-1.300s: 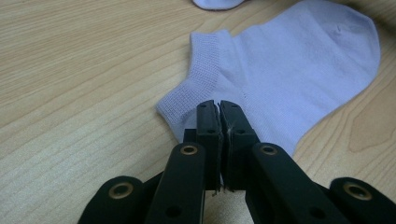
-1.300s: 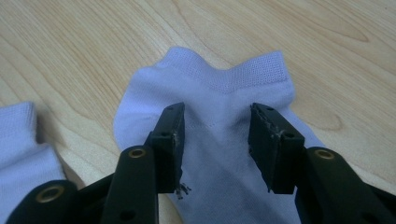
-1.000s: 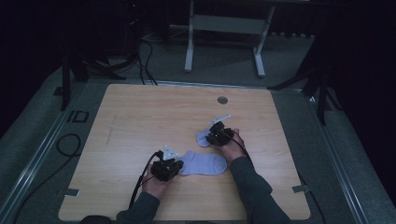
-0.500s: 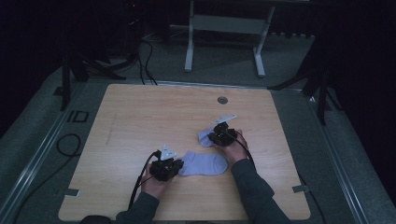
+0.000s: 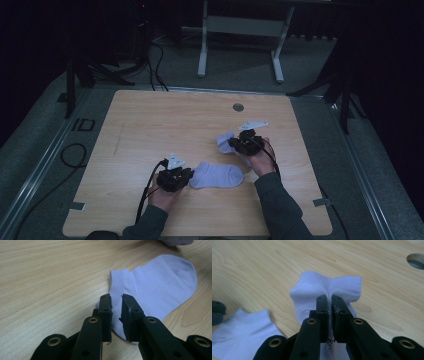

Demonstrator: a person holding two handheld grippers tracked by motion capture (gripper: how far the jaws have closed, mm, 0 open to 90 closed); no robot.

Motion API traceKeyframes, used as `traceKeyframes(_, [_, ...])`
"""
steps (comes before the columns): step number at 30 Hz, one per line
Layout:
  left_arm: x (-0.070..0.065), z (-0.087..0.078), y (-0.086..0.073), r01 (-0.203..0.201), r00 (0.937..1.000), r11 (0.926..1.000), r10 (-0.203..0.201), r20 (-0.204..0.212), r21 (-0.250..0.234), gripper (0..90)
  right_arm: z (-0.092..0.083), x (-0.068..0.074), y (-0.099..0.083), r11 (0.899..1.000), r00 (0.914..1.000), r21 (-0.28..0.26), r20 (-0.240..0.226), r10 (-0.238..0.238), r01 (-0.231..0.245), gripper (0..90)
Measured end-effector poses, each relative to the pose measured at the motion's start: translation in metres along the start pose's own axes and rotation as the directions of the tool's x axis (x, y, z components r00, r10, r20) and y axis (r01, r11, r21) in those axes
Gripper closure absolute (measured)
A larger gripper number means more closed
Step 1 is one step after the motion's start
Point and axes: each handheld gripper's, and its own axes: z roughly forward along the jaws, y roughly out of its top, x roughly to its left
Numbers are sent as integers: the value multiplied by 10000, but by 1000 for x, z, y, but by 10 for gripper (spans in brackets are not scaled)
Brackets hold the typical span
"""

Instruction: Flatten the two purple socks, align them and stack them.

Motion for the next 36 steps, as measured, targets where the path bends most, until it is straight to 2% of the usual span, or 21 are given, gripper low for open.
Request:
traceKeyframes(10, [2, 0, 0, -45, 10000, 10000, 45, -49, 77, 769, -33, 4, -3, 9970, 9999, -766, -98, -75, 67, 847])
traceKeyframes(18, [2, -1, 0, -94, 10000, 9999, 94, 6, 84, 775, -57, 15, -6, 9883, 9996, -1522, -237, -132, 94, 847])
traceKeyframes(27, [0, 0, 0, -162, 9998, 9999, 161, 100, 34, 777, -65, 30, -18, 9850, 9983, -1728, -565, -133, 33, 846])
traceKeyframes(36, [-2, 1, 0, -206, 9997, 9997, 204, 137, 88, 777, -61, 38, -19, 9844, 9968, -1759, -765, -237, 99, 846])
